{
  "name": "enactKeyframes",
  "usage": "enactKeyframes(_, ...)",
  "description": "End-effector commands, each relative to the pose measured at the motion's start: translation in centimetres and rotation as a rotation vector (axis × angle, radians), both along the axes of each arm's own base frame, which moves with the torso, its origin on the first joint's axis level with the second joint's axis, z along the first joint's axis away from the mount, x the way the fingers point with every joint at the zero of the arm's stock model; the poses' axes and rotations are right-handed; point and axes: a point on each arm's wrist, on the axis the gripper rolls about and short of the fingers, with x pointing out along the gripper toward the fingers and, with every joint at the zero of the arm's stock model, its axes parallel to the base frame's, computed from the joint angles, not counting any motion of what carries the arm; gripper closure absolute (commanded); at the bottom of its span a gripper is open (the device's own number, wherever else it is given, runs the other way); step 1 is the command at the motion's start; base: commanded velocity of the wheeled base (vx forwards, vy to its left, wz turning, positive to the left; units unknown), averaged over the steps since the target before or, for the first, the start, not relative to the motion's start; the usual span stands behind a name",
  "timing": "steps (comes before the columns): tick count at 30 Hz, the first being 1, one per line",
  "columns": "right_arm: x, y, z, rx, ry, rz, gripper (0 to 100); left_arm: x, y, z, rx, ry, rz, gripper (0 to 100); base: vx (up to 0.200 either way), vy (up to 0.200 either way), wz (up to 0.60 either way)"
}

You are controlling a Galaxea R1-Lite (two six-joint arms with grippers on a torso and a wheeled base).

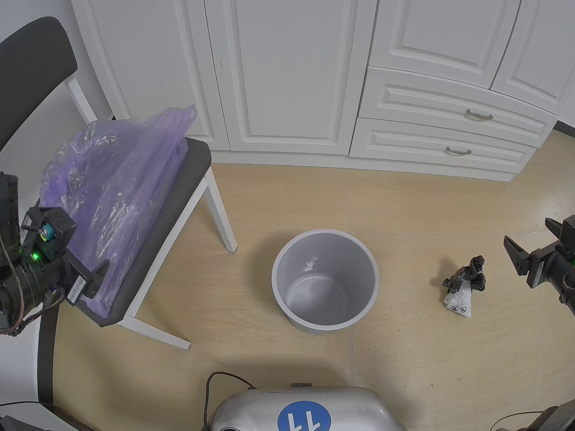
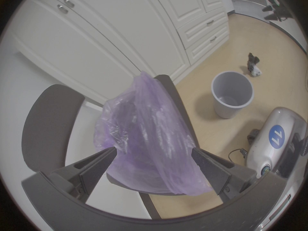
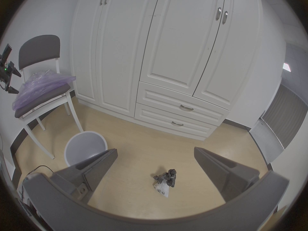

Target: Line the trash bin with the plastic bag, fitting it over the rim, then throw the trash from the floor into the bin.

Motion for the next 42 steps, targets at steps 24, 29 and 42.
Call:
enactKeyframes(24,0.1,-0.3,-0.4,-0.007,0.017,-0.023,0,1.1,-0.9,-5.2,0.231,0.150,0.199,0,0.000,0.000,0.00)
enactKeyframes(29,0.2,-0.4,-0.3,-0.005,0.015,-0.026,0,1.0,-0.7,-4.8,0.245,0.103,0.264,0,0.000,0.000,0.00)
enactKeyframes(42,0.0,-0.4,-0.3,-0.006,0.010,-0.025,0,1.7,0.2,-4.8,0.224,0.027,0.372,0,0.000,0.000,0.00)
